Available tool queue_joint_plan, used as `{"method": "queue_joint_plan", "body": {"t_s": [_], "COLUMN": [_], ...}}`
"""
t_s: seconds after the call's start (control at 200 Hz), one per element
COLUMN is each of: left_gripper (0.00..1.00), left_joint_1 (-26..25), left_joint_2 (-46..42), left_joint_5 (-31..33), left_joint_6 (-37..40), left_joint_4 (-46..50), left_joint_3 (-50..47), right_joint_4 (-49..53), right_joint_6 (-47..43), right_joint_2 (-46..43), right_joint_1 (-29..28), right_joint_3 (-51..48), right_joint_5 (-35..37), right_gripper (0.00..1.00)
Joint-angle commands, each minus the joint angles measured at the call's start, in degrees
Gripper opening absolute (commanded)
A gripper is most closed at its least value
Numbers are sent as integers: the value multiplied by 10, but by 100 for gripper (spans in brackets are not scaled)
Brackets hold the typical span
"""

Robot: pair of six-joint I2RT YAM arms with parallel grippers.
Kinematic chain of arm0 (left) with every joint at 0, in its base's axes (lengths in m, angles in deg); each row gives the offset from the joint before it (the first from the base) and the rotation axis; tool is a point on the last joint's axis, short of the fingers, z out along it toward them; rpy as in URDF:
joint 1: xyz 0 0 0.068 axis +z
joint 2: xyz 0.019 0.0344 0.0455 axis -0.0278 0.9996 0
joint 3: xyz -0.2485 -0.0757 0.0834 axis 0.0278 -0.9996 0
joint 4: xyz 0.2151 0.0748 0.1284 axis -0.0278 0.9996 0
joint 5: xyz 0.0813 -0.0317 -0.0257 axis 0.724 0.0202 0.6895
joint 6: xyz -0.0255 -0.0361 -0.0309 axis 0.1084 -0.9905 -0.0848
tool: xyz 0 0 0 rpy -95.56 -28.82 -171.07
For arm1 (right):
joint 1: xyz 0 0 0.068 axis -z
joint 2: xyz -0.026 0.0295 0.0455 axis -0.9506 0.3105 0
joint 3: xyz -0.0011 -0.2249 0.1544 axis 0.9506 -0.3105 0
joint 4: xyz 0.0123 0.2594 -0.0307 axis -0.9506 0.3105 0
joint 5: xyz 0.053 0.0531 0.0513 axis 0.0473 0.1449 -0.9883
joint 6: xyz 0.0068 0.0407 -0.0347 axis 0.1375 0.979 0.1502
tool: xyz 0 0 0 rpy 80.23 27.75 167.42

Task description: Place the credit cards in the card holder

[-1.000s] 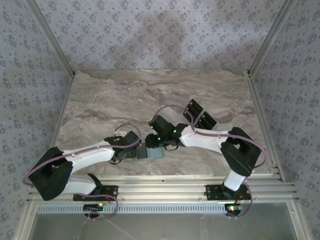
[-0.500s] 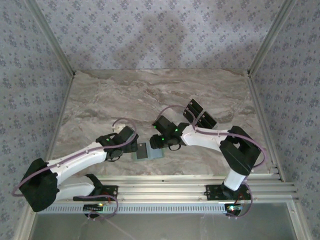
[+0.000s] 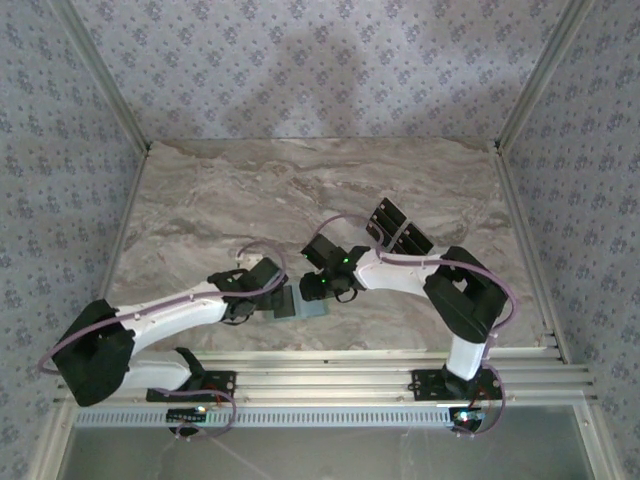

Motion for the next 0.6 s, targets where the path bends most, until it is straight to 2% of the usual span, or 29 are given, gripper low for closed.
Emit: {"method": "queue_joint_plan", "body": {"t_s": [0.0, 0.595], "left_gripper": [100, 100], "left_joint_1": [-5, -12], "left_joint_2": [6, -12], "left_joint_5": [1, 2], "left_joint_6": [-10, -5], "left_joint_4": [-12, -20], "left_joint_3": [-10, -12], "right_joint_4": [14, -71], "right_joint_6": [-10, 49], "right_joint_2": [16, 39], "right_joint_1": [1, 3], "right_joint_3": [17, -17], "right_joint_5": [-3, -81], "right_gripper": [46, 46]}}
